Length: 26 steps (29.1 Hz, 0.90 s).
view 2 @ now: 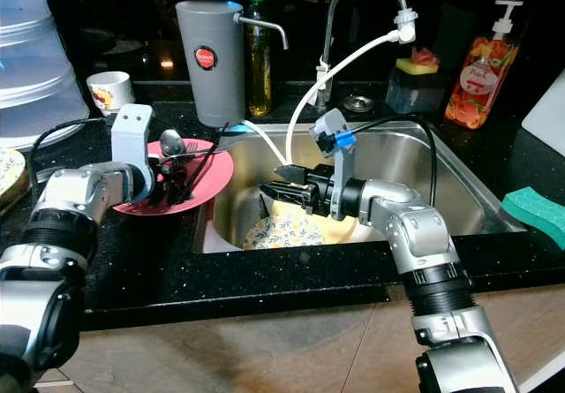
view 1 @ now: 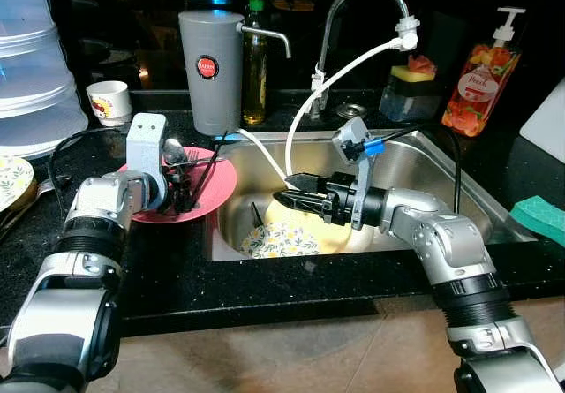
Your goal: Kitchen organization
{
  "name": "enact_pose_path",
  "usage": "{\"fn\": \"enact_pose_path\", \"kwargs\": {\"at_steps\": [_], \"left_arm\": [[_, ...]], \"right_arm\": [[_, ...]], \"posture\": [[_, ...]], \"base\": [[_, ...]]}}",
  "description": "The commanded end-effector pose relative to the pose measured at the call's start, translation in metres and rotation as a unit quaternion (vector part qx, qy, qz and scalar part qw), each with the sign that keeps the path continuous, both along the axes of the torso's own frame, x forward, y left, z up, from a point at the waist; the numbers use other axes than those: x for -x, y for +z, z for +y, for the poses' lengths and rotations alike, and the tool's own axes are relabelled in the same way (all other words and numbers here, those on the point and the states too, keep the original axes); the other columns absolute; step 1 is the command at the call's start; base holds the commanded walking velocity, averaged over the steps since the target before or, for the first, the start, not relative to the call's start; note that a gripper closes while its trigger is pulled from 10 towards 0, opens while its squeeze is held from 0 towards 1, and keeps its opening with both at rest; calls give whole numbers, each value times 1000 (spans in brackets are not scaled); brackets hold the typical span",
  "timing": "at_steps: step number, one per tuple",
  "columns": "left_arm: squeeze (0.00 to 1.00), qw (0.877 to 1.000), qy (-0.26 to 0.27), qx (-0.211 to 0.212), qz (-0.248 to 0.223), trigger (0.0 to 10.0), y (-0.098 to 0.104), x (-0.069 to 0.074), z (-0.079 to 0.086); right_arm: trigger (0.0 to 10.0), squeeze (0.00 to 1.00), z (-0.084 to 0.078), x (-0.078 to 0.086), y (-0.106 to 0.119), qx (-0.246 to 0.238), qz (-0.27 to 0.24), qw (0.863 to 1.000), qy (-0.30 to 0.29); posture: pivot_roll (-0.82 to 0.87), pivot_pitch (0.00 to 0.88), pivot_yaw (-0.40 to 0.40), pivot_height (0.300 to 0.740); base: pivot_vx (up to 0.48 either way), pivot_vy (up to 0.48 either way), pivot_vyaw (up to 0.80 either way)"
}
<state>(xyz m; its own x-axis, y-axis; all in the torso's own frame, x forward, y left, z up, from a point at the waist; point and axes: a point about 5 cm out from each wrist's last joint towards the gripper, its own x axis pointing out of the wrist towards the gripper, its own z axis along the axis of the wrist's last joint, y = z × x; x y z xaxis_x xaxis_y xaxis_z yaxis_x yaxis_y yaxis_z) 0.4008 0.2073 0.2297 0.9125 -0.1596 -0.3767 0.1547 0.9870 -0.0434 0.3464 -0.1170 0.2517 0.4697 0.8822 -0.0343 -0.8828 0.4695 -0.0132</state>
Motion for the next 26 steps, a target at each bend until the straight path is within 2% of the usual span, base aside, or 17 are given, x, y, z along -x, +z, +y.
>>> {"fn": "enact_pose_path", "kwargs": {"at_steps": [1,8,12,19,22,26], "left_arm": [[0,999,-2,5,34,0,-14,1,-3],[0,999,10,-10,29,0,-11,1,3],[0,997,54,-44,-19,0,8,-2,15],[0,994,72,-66,-58,0,29,-1,20],[0,987,90,-92,-92,0,44,1,23],[0,987,86,-81,-109,0,51,2,20]], "right_arm": [[10000,0,-3,0,-1,-1,7,1000,-2],[10000,0,-4,-1,-1,-3,7,1000,-3],[10000,0,-4,-1,0,-6,6,1000,-5],[10000,0,-6,-1,2,-7,4,1000,-6],[10000,0,-6,-1,4,-10,3,1000,-3],[10000,0,-6,-1,5,-12,3,1000,-1]], "posture": [[43,29,-2,740],[45,33,-2,740],[42,37,-1,740],[39,38,1,740],[39,40,-2,740],[39,40,-3,740]], "base": [[0,0,0],[0,0,0],[0,0,0],[0,0,0],[0,0,0],[0,0,0]]}}
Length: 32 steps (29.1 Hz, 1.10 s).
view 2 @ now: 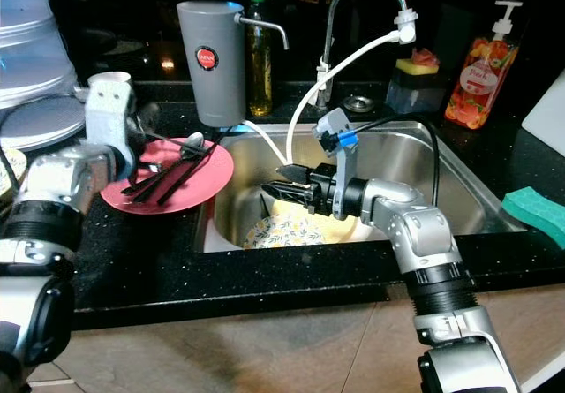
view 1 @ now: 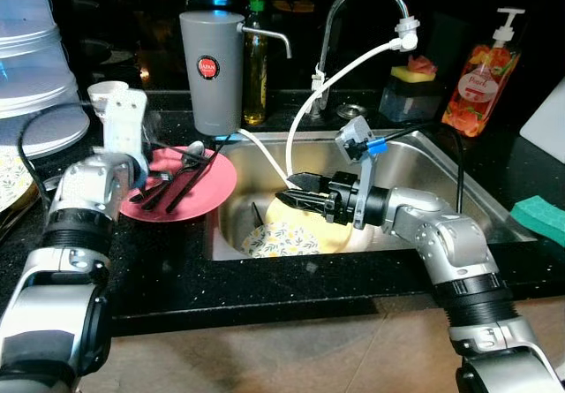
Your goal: Kitchen organization
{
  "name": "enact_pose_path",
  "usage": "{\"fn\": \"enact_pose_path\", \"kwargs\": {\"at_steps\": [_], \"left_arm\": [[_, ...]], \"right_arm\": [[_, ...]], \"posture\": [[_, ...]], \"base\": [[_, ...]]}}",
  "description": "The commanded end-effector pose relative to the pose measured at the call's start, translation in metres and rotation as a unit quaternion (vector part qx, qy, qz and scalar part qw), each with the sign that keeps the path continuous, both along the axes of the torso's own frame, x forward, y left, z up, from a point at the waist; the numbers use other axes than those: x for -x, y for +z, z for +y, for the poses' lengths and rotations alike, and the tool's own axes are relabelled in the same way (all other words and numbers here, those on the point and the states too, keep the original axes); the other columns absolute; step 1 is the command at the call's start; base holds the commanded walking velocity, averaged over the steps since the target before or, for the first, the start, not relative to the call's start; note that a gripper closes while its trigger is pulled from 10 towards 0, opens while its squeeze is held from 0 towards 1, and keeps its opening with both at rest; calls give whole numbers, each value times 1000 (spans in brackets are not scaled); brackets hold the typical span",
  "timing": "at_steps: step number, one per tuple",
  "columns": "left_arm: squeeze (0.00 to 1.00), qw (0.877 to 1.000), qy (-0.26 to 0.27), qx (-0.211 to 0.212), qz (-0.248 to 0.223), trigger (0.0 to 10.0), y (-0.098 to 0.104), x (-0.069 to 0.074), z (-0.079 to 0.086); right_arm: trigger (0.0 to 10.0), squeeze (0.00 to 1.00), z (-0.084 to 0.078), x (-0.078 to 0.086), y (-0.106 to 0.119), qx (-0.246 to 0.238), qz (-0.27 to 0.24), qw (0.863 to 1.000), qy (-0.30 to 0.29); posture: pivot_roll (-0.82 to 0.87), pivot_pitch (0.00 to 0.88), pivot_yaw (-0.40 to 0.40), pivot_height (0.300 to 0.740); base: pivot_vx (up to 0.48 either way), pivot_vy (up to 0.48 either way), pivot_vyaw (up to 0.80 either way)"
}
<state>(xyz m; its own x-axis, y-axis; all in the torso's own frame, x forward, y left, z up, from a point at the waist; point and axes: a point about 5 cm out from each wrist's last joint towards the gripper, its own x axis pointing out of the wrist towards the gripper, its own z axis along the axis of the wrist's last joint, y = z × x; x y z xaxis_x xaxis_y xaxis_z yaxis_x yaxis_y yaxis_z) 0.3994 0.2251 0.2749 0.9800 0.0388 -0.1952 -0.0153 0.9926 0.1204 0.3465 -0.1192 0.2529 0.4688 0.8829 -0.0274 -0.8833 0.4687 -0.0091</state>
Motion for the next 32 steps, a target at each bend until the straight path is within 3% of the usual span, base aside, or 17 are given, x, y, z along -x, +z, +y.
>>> {"fn": "enact_pose_path", "kwargs": {"at_steps": [1,5,7,12,17,20,26,28,32], "left_arm": [[0,999,-22,19,-23,0,12,2,-7],[0,997,-64,39,-29,0,13,5,-21],[0,997,-58,34,-31,0,12,7,-22],[0,997,28,-27,-66,0,21,11,-6],[0,995,58,-25,-82,0,25,13,2],[0,987,108,-20,-116,0,32,17,15],[0,979,134,-31,-147,0,42,22,23],[0,968,153,-34,-196,0,55,26,25],[0,964,139,-29,-226,0,62,27,21]], "right_arm": [[10000,0,-3,0,5,-11,2,1000,1],[10000,0,-2,0,6,-11,1,1000,6],[10000,0,-1,1,7,-13,1,1000,8],[10000,0,2,5,8,-18,2,999,26],[10000,0,3,7,7,-18,3,999,33],[10000,0,5,8,6,-16,4,999,41],[10000,0,6,9,5,-15,5,999,45],[10000,0,7,10,6,-17,5,999,48],[10000,0,7,10,7,-20,4,999,49]], "posture": [[42,41,-5,740],[42,42,-6,740],[42,42,-6,740],[40,41,-4,740],[40,41,-4,740],[40,41,-4,740],[40,41,-4,740],[40,41,-4,740],[40,41,-4,740]], "base": [[0,0,0],[0,0,0],[0,0,0],[0,0,0],[0,0,0],[0,0,0],[0,0,0],[0,0,0],[0,0,0]]}}
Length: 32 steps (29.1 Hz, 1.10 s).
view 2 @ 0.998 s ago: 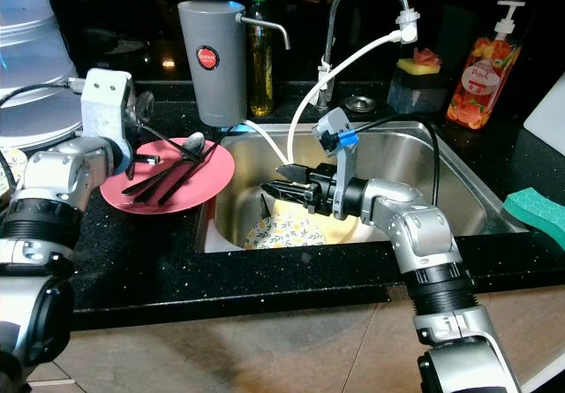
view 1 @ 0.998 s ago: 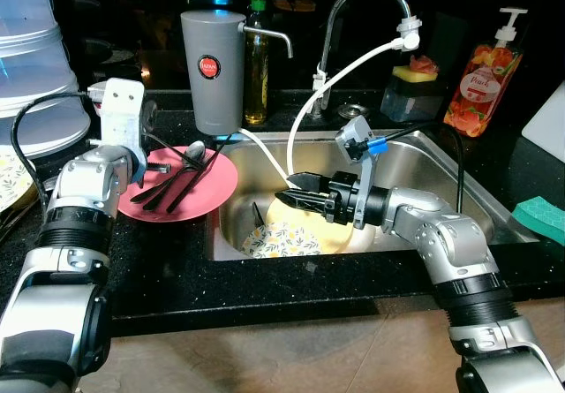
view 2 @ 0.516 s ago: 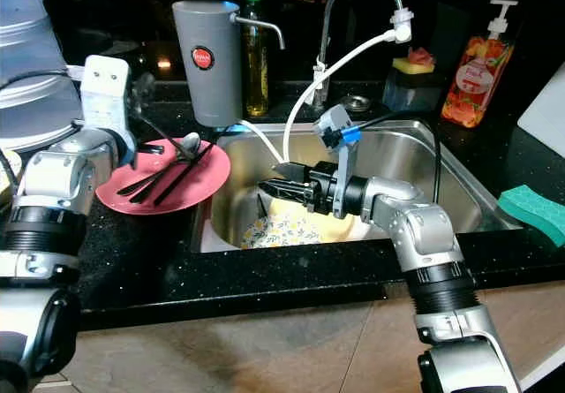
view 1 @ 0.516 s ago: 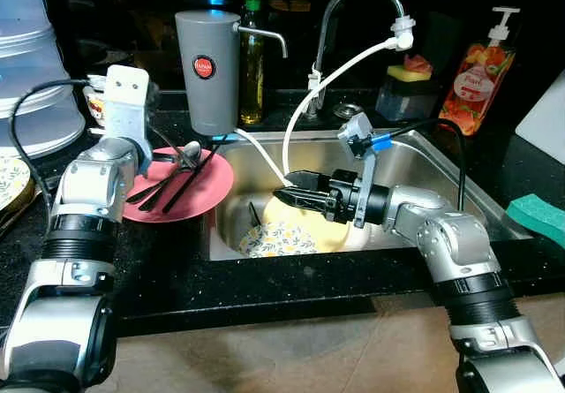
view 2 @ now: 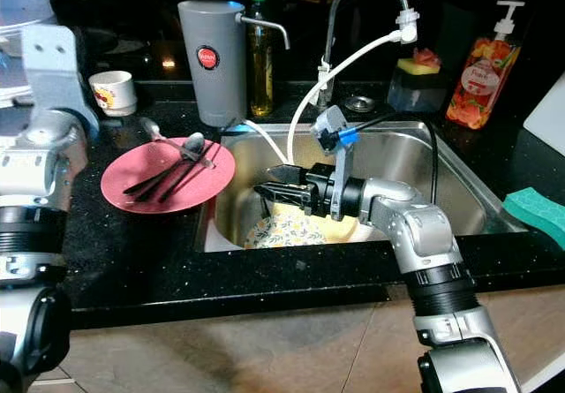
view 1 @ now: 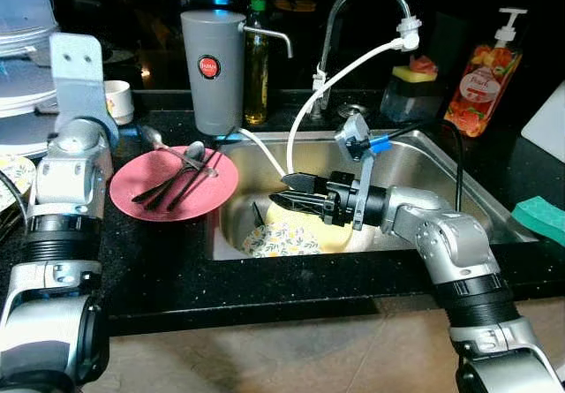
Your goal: Kitchen organization
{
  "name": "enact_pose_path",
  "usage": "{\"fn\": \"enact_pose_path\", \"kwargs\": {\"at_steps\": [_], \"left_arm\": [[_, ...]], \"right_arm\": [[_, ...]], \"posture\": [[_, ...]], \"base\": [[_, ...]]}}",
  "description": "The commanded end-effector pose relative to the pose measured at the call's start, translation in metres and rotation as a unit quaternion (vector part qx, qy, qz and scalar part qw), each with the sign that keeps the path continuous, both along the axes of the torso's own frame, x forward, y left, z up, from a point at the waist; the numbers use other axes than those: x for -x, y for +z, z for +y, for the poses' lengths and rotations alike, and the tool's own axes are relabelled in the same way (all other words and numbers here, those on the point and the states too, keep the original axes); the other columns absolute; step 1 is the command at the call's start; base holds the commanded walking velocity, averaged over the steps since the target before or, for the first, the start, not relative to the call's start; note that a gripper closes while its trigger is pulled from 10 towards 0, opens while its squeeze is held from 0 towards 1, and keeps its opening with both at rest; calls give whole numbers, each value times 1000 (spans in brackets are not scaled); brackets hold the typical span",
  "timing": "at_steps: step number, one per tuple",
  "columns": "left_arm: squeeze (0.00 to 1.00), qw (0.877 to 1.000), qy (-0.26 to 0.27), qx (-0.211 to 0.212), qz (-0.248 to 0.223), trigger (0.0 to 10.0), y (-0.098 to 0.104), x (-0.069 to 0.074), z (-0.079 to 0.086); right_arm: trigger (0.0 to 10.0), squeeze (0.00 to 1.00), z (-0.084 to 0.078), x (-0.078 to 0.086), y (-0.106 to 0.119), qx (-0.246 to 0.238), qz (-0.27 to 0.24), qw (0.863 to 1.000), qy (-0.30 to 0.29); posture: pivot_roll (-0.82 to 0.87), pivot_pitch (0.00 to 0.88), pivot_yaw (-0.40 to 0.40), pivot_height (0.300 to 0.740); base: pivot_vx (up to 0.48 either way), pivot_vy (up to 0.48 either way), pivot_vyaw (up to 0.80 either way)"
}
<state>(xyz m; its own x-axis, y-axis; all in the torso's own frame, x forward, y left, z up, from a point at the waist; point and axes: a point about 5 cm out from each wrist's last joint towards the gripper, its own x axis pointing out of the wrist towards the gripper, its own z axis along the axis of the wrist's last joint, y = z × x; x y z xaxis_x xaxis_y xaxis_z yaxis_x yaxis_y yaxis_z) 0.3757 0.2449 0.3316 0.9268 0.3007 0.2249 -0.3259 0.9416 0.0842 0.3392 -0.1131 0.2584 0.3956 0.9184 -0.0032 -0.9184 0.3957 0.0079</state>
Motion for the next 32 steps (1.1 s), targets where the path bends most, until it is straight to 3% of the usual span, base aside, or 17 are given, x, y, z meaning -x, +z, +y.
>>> {"fn": "enact_pose_path", "kwargs": {"at_steps": [1,3,4,5,6,7,8,9,10,11,12,13,15,20,26,27,32], "left_arm": [[0,999,-18,-8,-31,0,9,3,-5],[0,989,-143,12,-41,0,8,0,-31],[0,989,-143,12,-41,0,8,0,-31],[0,943,-327,56,-36,0,-1,7,-68],[0,917,-392,71,-36,0,-4,13,-81],[0,917,-392,71,-36,0,-4,13,-81],[0,881,-467,75,-37,0,-10,24,-95],[0,881,-467,75,-37,0,-10,24,-95],[0,849,-520,84,-31,0,-16,33,-104],[0,798,-592,112,-23,0,-29,50,-112],[0,781,-613,119,-19,0,-33,55,-112],[0,781,-613,119,-19,0,-33,55,-112],[0,759,-637,130,-12,0,-39,62,-112],[0,735,-657,164,-3,0,-48,70,-106],[0,719,-668,193,-1,0,-50,75,-105],[0,715,-669,201,2,0,-50,75,-105],[0,699,-683,211,26,0,-55,79,-114]], "right_arm": [[10000,0,1,2,2,-8,0,1000,8],[10000,0,2,1,5,-23,-6,1000,-2],[10000,0,2,1,5,-23,-6,1000,-2],[10000,0,2,-9,16,-78,-18,995,-59],[10000,0,2,-13,20,-103,-18,991,-85],[10000,0,2,-13,20,-103,-18,991,-85],[10000,0,1,-18,25,-139,-19,983,-118],[10000,0,1,-18,25,-139,-19,983,-118],[10000,0,1,-21,29,-168,-16,976,-137],[10000,1000,1,-23,37,-242,3,958,-153],[10000,1000,1,-22,41,-270,10,950,-154],[10000,1000,1,-22,41,-270,10,950,-154],[10000,1000,3,-20,46,-304,20,941,-145],[10000,1000,16,-8,54,-347,42,932,-91],[10000,1000,29,0,56,-338,49,938,-60],[10000,0,33,3,56,-335,51,940,-46],[10000,0,45,11,52,-318,60,946,-12]], "posture": [[40,41,-4,740],[40,41,-4,740],[40,41,-4,740],[44,33,-5,740],[44,33,-5,740],[44,33,-5,740],[44,31,-3,740],[44,31,-3,740],[44,28,-1,740],[43,25,0,740],[43,25,0,740],[43,25,0,740],[43,21,2,740],[44,19,3,740],[48,24,2,740],[48,25,2,740],[49,31,1,740]], "base": [[0,0,0],[0,0,0],[0,0,0],[0,0,0],[0,0,0],[0,0,0],[0,0,0],[0,0,0],[0,0,0],[0,0,0],[0,0,0],[0,0,0],[0,0,0],[0,0,0],[0,0,0],[0,0,0],[0,0,0]]}}
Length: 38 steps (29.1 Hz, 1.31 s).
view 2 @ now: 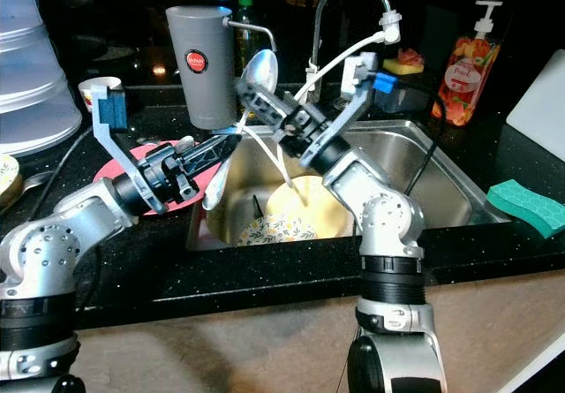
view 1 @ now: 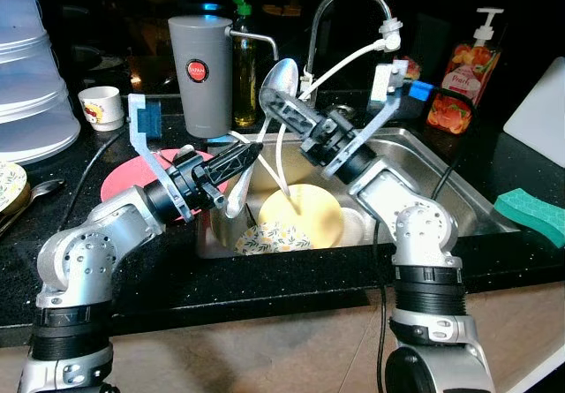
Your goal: Kitchen organization
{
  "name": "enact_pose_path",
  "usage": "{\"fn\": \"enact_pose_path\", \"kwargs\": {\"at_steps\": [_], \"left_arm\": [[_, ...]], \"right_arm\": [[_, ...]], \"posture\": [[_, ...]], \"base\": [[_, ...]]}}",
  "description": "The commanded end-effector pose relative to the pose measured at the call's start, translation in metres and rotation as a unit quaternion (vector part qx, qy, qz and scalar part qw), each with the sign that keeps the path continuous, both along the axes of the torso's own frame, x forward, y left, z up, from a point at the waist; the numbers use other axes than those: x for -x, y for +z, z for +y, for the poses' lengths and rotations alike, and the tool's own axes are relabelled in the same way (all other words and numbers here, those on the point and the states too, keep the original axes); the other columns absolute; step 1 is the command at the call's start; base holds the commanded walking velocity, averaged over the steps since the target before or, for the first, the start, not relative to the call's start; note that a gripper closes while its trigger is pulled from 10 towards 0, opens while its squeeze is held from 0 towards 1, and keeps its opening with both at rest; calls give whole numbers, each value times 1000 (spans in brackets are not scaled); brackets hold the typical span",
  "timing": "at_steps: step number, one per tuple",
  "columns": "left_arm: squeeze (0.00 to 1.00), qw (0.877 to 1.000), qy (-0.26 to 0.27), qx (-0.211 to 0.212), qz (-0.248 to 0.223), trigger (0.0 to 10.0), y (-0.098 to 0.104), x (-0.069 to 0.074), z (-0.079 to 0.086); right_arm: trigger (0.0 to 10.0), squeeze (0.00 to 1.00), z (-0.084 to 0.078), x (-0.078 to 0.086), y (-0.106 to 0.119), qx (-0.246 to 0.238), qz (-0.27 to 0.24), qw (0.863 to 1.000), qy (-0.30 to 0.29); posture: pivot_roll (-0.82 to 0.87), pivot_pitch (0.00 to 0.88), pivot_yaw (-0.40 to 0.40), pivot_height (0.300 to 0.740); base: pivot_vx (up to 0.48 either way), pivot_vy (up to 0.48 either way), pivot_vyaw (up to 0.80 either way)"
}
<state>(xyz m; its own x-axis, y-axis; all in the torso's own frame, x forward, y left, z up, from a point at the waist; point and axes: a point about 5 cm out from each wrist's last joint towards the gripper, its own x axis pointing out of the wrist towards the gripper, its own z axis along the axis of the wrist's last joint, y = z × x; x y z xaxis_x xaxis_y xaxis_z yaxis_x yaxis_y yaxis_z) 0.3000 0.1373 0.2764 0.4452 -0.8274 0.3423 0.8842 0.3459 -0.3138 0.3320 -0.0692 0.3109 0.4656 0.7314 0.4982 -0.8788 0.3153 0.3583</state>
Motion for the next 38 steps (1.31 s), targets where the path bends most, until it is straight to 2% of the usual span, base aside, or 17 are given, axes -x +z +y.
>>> {"fn": "enact_pose_path", "kwargs": {"at_steps": [1,3,4,5,6,14,27,30,31,32,33,35,37,38], "left_arm": [[0,1000,-17,-1,3,0,0,4,-6],[0,1000,-22,-5,8,0,-1,4,-9],[0,1000,-22,-6,9,0,-2,4,-10],[0,1000,-22,-6,9,0,-2,4,-10],[0,1000,-23,-5,11,0,-2,5,-10],[0,999,3,-12,35,0,-3,1,-8],[0,999,11,-19,45,0,-5,-1,-7],[0,998,28,-34,45,0,-6,-3,-7],[894,996,52,-55,42,10000,-8,-7,-7],[894,996,52,-55,42,10000,-8,-7,-7],[1000,994,74,-63,42,10000,-10,-11,-6],[1000,989,121,-73,35,10000,-11,-19,-1],[1000,974,199,-104,22,10000,-13,-30,7],[1000,964,244,-109,13,10000,-12,-36,13]], "right_arm": [[10000,0,2,4,0,-1,-2,1000,10],[10000,0,1,1,0,-9,9,1000,1],[2000,0,-1,-1,-1,-14,18,1000,-8],[2000,0,-1,-1,-1,-14,18,1000,-8],[157,0,-2,-4,-1,-18,25,999,-16],[0,0,-12,-10,1,-35,33,997,-52],[0,0,-16,-13,2,-46,34,996,-71],[0,0,-17,-15,2,-44,33,995,-79],[0,0,-19,-17,1,-42,33,994,-90],[0,0,-19,-17,1,-42,33,994,-90],[0,0,-23,-21,0,-31,31,992,-119],[0,0,-30,-29,-4,7,15,984,-176],[0,0,-36,-34,-7,54,-13,972,-228],[0,0,-41,-36,-8,61,-21,965,-255]], "posture": [[49,31,1,740],[49,31,1,740],[49,31,1,740],[49,31,1,740],[47,34,-1,740],[48,36,-1,740],[51,39,4,740],[51,39,5,740],[51,39,5,740],[51,39,5,740],[52,40,6,740],[52,41,6,740],[52,41,6,740],[52,41,6,740]], "base": [[0,0,0],[0,0,0],[0,0,0],[0,0,0],[0,0,0],[0,0,0],[0,0,0],[0,0,0],[0,0,0],[0,0,0],[0,0,0],[0,0,0],[0,0,0],[0,0,0]]}}
